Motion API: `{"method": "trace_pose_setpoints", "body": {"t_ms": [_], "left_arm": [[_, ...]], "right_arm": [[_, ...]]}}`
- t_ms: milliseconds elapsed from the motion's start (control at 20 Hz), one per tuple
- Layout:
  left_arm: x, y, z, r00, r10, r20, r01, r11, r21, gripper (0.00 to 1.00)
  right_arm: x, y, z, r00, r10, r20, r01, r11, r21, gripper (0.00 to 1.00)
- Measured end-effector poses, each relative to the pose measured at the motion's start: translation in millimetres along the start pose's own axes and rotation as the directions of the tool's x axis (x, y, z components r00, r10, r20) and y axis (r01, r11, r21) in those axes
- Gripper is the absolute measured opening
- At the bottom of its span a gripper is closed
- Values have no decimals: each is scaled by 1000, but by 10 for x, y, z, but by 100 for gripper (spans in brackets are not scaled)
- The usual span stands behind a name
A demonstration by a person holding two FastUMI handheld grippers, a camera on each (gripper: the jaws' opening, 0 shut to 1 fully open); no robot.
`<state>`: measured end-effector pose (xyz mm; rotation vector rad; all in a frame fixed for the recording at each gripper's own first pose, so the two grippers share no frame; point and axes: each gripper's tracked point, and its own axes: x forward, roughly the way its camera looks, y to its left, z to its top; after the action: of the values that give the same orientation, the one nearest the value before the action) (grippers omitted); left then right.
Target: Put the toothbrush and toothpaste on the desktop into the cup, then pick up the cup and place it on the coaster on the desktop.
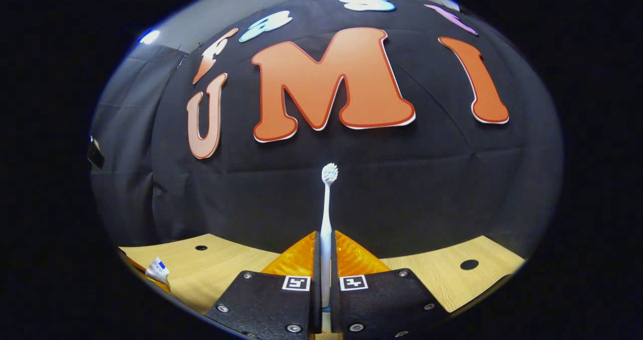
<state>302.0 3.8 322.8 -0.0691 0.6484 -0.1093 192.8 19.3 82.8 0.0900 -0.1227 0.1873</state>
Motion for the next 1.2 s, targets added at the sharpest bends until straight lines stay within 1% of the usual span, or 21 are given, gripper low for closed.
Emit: {"method": "trace_pose_setpoints", "body": {"t_ms": [50, 150, 450, 550, 700, 900, 1050, 1200], "left_arm": [[-28, -24, 17, 1000, -4, 4, 4, 1000, 0, 14], [-157, -32, 96, 1000, -9, 20, 9, 1000, 4, 15], [-614, -49, 612, 993, -17, 118, 16, 1000, 10, 14], [-664, -119, 733, 990, -21, 141, 19, 1000, 14, 15], [-652, -252, 922, 983, -35, 178, 34, 999, 12, 15], [-521, -321, 1129, 968, -54, 243, 54, 999, 7, 14], [-499, -342, 1282, 958, -48, 282, 48, 999, 7, 14], [-316, -455, 1499, 942, -56, 330, 56, 998, 10, 14]], "right_arm": [[34, -17, -42, 1000, -4, -1, 4, 1000, -6, 7], [80, -27, -180, 1000, -3, -15, 3, 1000, -12, 7], [137, -40, -552, 996, 6, -85, -5, 1000, 5, 7], [132, -49, -628, 995, 4, -102, -2, 1000, 20, 7], [76, -58, -733, 991, -1, -130, 4, 1000, 25, 7], [-15, -90, -730, 990, -4, -144, 11, 999, 50, 8], [-110, -133, -825, 983, -13, -185, 17, 1000, 21, 9], [-250, -163, -906, 974, -4, -229, 9, 1000, 20, 11]]}}
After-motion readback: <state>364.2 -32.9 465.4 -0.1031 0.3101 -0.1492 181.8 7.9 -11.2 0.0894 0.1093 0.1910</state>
